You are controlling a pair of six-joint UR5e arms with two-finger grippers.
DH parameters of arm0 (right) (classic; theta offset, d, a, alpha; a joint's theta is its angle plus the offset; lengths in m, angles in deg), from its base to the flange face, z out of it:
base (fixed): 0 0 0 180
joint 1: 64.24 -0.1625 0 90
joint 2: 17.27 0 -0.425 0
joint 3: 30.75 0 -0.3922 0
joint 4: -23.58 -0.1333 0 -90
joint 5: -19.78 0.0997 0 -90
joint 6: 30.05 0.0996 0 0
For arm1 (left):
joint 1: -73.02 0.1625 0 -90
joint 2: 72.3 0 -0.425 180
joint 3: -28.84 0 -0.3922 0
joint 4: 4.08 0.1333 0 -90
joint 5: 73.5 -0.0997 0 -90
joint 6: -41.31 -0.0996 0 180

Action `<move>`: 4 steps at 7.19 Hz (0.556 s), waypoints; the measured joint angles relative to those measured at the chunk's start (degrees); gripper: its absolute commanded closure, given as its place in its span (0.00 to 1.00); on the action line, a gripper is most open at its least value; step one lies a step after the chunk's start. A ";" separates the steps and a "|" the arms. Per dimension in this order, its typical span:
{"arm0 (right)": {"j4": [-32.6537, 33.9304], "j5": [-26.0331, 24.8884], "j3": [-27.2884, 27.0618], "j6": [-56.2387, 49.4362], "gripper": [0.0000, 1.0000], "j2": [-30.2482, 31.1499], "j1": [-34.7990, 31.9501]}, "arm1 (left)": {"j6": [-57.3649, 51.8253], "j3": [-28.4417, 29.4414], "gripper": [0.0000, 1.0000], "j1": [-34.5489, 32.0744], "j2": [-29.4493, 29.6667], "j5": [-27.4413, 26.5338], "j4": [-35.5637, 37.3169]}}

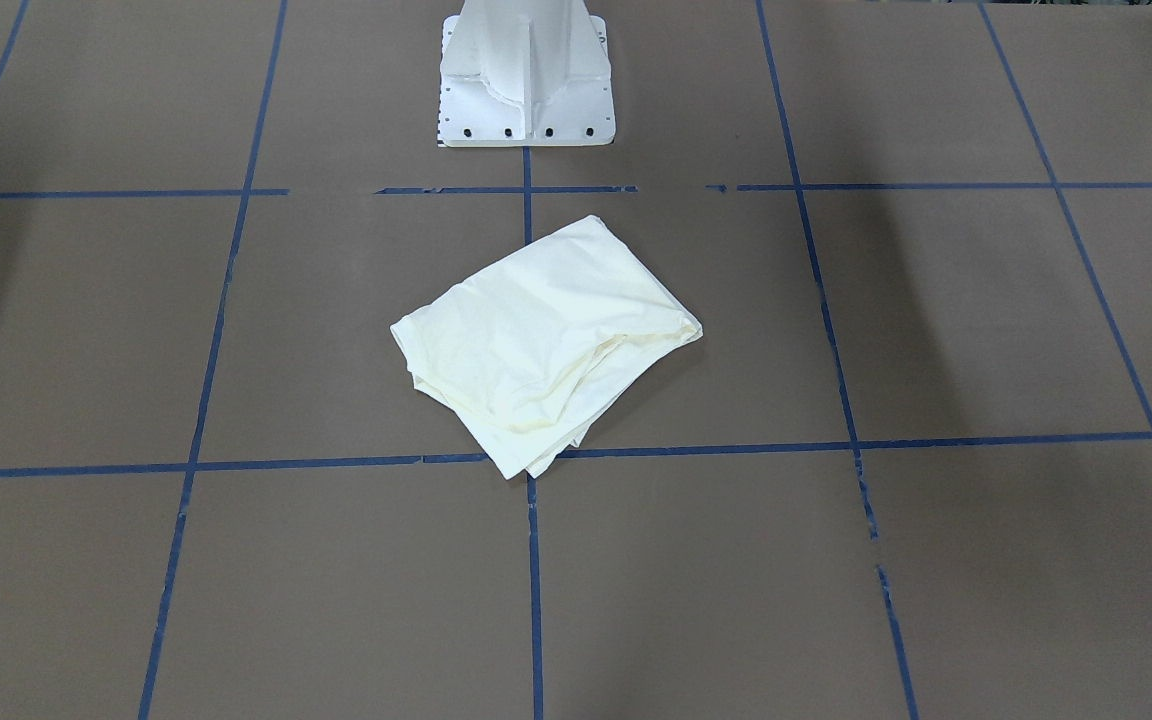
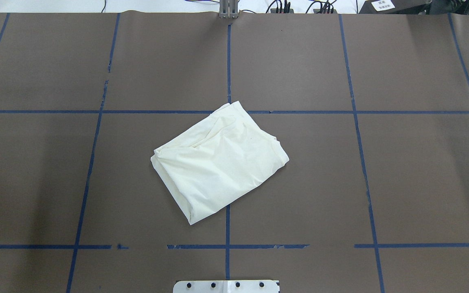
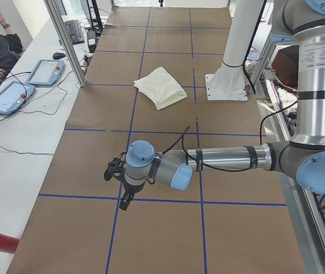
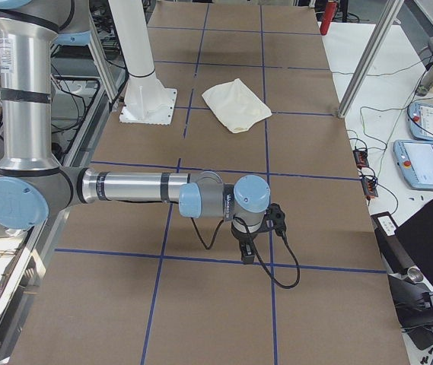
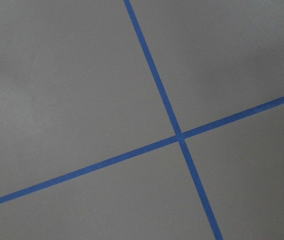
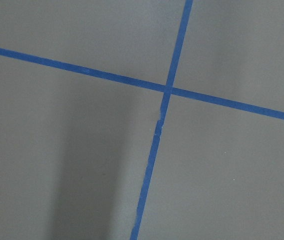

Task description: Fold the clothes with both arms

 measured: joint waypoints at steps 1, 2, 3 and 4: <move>0.12 0.11 -1.22 3.08 0.00 0.09 -0.23 | 0.12 0.02 0.00 -0.03 -0.21 0.05 1.07; 0.12 0.20 -1.85 5.61 0.00 0.08 -0.30 | 0.12 -0.63 0.00 -0.05 -0.16 0.14 3.49; 0.16 0.24 -2.14 6.95 0.00 0.05 -0.32 | 0.04 -2.56 0.00 -0.05 -0.12 0.26 7.54; 0.27 0.27 -2.23 7.65 0.00 -0.01 -0.34 | -0.03 -5.30 0.00 -0.08 -0.17 0.36 12.01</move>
